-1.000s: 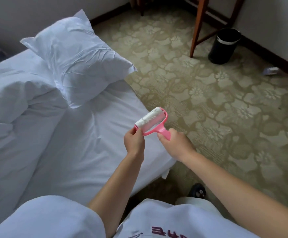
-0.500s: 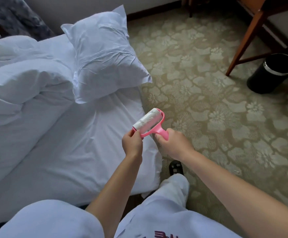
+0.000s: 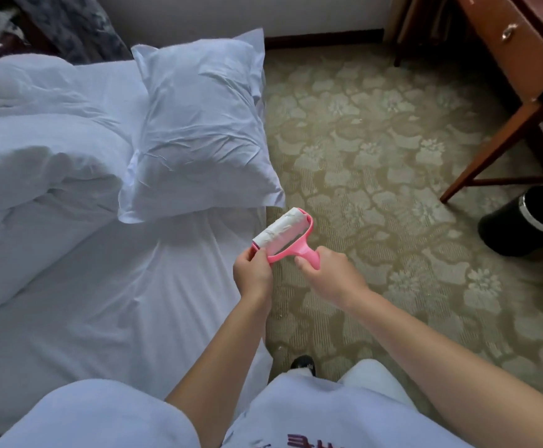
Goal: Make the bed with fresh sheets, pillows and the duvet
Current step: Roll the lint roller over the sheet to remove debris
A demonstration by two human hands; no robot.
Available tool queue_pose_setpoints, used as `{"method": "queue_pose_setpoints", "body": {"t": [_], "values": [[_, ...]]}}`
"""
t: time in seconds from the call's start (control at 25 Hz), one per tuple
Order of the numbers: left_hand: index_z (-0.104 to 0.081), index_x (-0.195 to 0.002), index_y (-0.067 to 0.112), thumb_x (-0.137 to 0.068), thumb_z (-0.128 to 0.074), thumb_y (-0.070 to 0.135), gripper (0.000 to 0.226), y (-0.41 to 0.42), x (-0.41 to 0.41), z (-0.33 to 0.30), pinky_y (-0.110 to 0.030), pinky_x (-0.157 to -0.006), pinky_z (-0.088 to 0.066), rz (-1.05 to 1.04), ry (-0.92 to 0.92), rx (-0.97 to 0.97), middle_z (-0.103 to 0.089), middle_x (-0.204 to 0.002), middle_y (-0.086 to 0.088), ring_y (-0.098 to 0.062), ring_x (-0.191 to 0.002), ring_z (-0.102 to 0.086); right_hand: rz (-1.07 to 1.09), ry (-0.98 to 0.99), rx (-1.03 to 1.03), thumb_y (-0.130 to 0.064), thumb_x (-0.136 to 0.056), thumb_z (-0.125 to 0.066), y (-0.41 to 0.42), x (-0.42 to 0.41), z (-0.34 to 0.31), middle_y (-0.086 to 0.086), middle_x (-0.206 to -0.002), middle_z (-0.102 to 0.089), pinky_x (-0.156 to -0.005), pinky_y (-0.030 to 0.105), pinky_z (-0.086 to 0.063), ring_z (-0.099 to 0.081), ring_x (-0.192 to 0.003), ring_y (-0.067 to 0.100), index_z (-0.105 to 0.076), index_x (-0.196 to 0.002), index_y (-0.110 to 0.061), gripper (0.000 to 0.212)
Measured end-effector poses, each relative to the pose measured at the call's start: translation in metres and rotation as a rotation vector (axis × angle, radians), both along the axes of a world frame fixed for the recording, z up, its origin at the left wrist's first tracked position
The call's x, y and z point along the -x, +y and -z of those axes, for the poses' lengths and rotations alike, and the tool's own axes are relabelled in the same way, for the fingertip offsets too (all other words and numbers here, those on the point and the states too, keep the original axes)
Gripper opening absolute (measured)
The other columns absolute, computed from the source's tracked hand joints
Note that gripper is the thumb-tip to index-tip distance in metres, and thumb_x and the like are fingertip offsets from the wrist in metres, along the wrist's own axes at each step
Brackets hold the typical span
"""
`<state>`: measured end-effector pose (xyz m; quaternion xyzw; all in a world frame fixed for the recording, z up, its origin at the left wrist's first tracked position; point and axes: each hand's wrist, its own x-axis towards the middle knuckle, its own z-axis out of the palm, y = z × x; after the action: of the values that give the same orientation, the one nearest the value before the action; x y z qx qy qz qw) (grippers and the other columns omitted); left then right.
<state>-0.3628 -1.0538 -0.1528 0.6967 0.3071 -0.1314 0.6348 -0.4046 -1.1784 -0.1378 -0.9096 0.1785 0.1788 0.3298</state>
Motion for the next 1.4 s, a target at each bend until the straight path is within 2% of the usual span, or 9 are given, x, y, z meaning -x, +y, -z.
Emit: {"method": "queue_pose_setpoints", "body": {"t": [0.2,0.32,0.48,0.6,0.72,1.0,1.16,1.32,1.4], "values": [[-0.067,-0.079,0.019,-0.088,-0.05,0.007,0.023,-0.027,-0.054,0.0,-0.029,-0.069,-0.047,-0.155,0.006,-0.014,-0.061,-0.073,0.003,-0.014,-0.07,-0.054,-0.14,-0.006,0.007,-0.047,-0.095,-0.041,-0.03,-0.072,0.002,0.0,-0.077,-0.057,-0.049,0.03,-0.033,-0.053,-0.063,0.017,-0.048,-0.084,-0.016,0.034],[-0.068,-0.092,0.013,-0.09,-0.049,0.012,0.018,-0.023,-0.062,0.001,-0.029,-0.071,-0.049,-0.361,0.027,-0.064,-0.063,-0.08,0.001,-0.016,-0.076,-0.059,-0.34,0.008,-0.032,-0.047,-0.095,-0.041,-0.026,-0.107,0.006,-0.001,-0.073,-0.055,-0.048,0.029,-0.031,-0.049,-0.058,0.014,-0.043,-0.076,-0.019,0.034],[-0.063,-0.099,0.013,-0.097,-0.044,0.019,0.02,0.005,-0.05,0.008,-0.03,-0.074,-0.05,-0.668,0.011,-0.073,-0.064,-0.088,-0.002,-0.018,-0.082,-0.064,-0.626,0.033,-0.07,-0.047,-0.094,-0.042,0.006,-0.143,0.016,0.001,-0.074,-0.057,-0.049,0.03,-0.033,-0.052,-0.062,0.019,-0.044,-0.076,-0.018,0.035],[-0.063,-0.1,0.014,-0.097,-0.044,0.014,0.019,0.038,-0.037,0.016,-0.027,-0.071,-0.049,-0.787,0.003,-0.041,-0.063,-0.085,0.001,-0.016,-0.079,-0.063,-0.762,0.056,-0.088,-0.046,-0.094,-0.042,0.043,-0.15,0.031,0.002,-0.072,-0.056,-0.048,0.029,-0.032,-0.05,-0.058,0.019,-0.045,-0.076,-0.015,0.035],[-0.066,-0.1,0.014,-0.094,-0.047,0.013,0.021,0.071,-0.015,0.027,-0.024,-0.069,-0.049,-0.864,0.006,-0.075,-0.065,-0.087,0.003,-0.018,-0.085,-0.064,-0.842,0.091,-0.107,-0.045,-0.094,-0.041,0.083,-0.137,0.045,0.002,-0.07,-0.054,-0.048,0.029,-0.032,-0.048,-0.057,0.018,-0.047,-0.079,-0.013,0.036],[-0.063,-0.12,0.018,-0.098,-0.043,0.018,0.029,0.123,0.03,0.056,-0.024,-0.076,-0.051,-0.91,0.008,-0.061,-0.066,-0.109,0.0,-0.015,-0.094,-0.065,-0.929,0.099,-0.049,-0.045,-0.094,-0.041,0.144,-0.106,0.071,0.0,-0.069,-0.05,-0.048,0.029,-0.029,-0.044,-0.056,0.015,-0.04,-0.073,-0.017,0.036],[-0.06,-0.124,0.022,-0.098,-0.038,0.008,0.037,0.145,0.05,0.078,-0.021,-0.075,-0.051,-0.859,0.035,-0.039,-0.062,-0.116,0.003,-0.011,-0.095,-0.063,-0.958,0.112,-0.005,-0.046,-0.094,-0.041,0.17,-0.095,0.088,0.0,-0.069,-0.05,-0.048,0.029,-0.029,-0.046,-0.057,0.014,-0.041,-0.073,-0.017,0.036],[-0.056,-0.13,0.024,-0.095,-0.04,0.001,0.045,0.173,0.069,0.089,-0.021,-0.077,-0.05,-0.855,0.055,-0.065,-0.056,-0.124,0.01,0.0,-0.088,-0.06,-0.958,0.158,-0.033,-0.049,-0.093,-0.04,0.202,-0.079,0.092,0.002,-0.072,-0.053,-0.056,0.034,-0.047,-0.057,-0.06,0.023,-0.041,-0.073,-0.017,0.038],[-0.054,-0.132,0.023,-0.094,-0.041,-0.002,0.048,0.188,0.075,0.103,-0.022,-0.079,-0.049,-0.836,0.08,-0.064,-0.054,-0.126,0.011,0.0,-0.087,-0.06,-0.942,0.199,-0.016,-0.051,-0.094,-0.038,0.22,-0.075,0.101,0.002,-0.072,-0.054,-0.057,0.033,-0.05,-0.059,-0.061,0.025,-0.041,-0.073,-0.018,0.039]]}}
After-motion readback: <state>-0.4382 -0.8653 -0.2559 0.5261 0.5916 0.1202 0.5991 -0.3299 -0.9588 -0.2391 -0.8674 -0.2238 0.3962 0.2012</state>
